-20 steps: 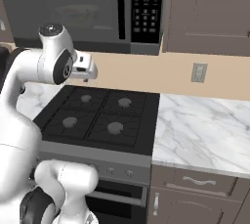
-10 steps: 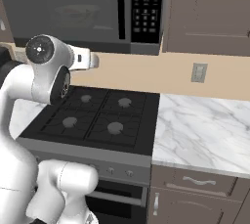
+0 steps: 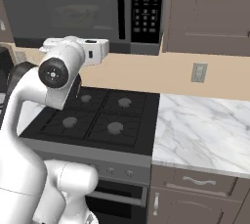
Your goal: The microwave is finished heating the fish and sweet potato. Take the bowl containing the food and place it on the dining counter.
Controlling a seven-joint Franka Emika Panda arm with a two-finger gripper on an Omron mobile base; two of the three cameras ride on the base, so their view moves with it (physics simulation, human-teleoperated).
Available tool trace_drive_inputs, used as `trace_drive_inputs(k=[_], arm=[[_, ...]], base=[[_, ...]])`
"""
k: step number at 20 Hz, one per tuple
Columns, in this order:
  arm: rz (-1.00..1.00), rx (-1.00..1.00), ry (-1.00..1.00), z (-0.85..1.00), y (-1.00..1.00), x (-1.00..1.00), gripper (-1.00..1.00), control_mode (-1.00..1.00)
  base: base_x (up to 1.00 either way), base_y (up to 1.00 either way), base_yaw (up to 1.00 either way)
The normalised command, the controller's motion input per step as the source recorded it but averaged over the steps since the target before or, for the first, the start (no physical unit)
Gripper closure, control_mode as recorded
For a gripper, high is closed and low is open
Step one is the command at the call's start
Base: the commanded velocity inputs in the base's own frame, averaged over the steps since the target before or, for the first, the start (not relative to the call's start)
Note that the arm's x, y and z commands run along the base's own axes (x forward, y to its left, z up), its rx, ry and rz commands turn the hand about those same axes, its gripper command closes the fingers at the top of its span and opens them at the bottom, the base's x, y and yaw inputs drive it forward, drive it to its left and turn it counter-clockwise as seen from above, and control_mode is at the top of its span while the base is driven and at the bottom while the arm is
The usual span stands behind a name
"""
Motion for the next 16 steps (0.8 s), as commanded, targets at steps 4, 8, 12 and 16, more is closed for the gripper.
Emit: trace_drive_inputs(k=[4,8,12,16], arm=[[0.00,0.04,-0.32,0.52,-0.36,0.11,-1.00,-1.00],[0.00,0.04,-0.17,0.49,-0.33,0.24,-1.00,-1.00],[0.00,0.04,-0.06,0.42,-0.36,0.36,-1.00,-1.00],[0.00,0.00,0.00,0.15,-0.30,0.62,-1.00,-1.00]], base=[[0.00,0.00,0.00],[0.00,0.00,0.00],[0.00,0.00,0.00],[0.00,0.00,0.00]])
